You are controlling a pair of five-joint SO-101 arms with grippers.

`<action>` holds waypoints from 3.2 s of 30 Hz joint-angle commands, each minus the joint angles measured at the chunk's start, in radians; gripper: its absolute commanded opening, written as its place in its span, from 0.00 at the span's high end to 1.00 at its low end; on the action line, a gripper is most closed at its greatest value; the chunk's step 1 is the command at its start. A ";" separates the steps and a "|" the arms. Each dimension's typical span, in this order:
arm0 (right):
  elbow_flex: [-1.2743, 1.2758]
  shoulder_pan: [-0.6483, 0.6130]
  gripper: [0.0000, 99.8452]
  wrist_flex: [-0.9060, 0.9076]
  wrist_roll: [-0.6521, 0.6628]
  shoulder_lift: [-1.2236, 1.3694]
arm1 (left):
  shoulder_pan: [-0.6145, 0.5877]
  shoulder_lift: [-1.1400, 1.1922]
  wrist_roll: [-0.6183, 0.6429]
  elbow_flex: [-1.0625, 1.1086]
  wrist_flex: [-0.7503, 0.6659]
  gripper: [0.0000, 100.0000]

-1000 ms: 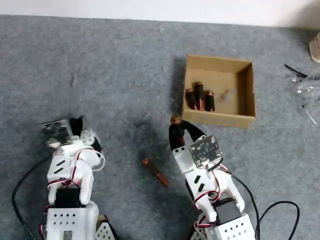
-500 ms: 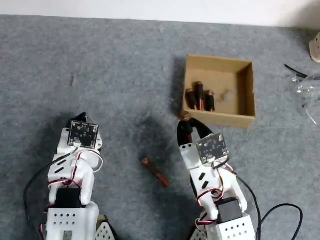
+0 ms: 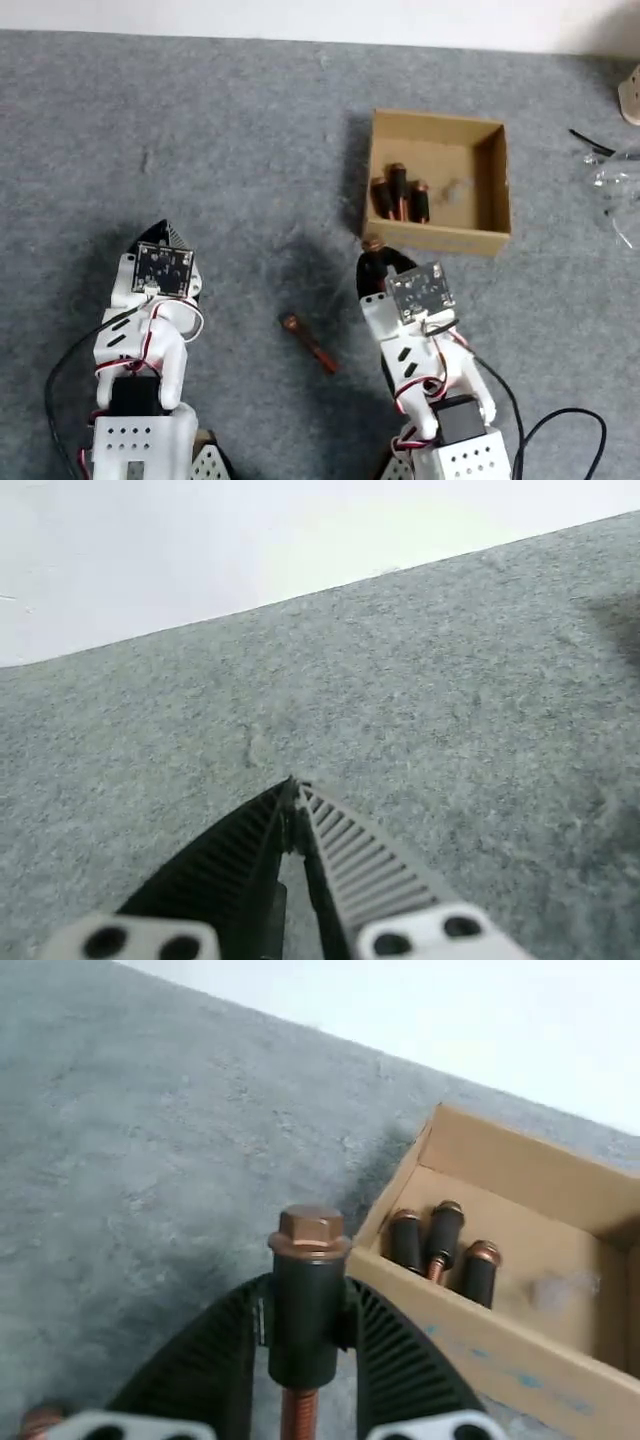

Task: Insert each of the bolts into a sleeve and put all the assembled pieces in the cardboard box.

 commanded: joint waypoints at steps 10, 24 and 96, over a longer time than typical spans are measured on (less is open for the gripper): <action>-0.219 0.071 0.99 -0.157 0.006 0.334 | -0.007 -0.016 -0.005 0.025 -0.021 1.00; -1.224 0.225 0.99 -0.136 -0.048 1.547 | -0.012 -0.013 -0.006 0.025 -0.028 1.00; -0.642 -0.223 0.75 0.101 -0.066 0.928 | -0.010 -0.012 -0.006 0.025 -0.029 1.00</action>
